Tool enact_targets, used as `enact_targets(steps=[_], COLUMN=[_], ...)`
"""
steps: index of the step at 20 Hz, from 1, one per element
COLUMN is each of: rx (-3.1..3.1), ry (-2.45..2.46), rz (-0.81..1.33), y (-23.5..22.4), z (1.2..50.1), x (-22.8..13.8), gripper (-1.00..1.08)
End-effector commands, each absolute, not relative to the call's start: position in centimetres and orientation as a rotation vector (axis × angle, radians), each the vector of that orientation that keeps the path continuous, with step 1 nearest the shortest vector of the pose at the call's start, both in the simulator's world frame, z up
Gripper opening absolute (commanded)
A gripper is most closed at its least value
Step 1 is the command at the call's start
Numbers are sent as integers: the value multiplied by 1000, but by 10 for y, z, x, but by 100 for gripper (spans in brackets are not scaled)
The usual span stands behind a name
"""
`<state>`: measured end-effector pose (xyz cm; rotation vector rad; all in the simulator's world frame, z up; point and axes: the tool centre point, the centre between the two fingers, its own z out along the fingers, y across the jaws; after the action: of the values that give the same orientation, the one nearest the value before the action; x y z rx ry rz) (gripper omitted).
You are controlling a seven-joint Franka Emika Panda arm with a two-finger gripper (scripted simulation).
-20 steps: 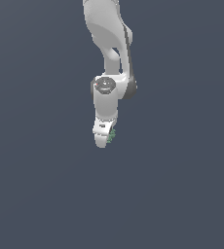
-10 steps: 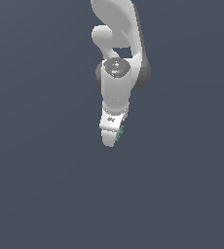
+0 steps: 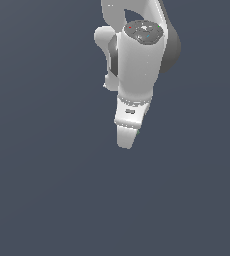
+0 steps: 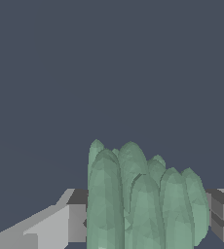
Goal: Pick up the object and move it to a goal position.
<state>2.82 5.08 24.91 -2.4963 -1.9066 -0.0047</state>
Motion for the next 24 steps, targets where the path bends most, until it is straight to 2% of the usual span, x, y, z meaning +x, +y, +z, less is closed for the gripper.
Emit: enact_targets(steps=[1, 13, 24], rx=[-2496, -2498, -2499], ry=[-1905, -1904, -1904], rz=[-3, -1, 0], y=[59, 88, 100], z=[268, 335, 362], x=[37, 72, 88], gripper=[-100, -100, -100])
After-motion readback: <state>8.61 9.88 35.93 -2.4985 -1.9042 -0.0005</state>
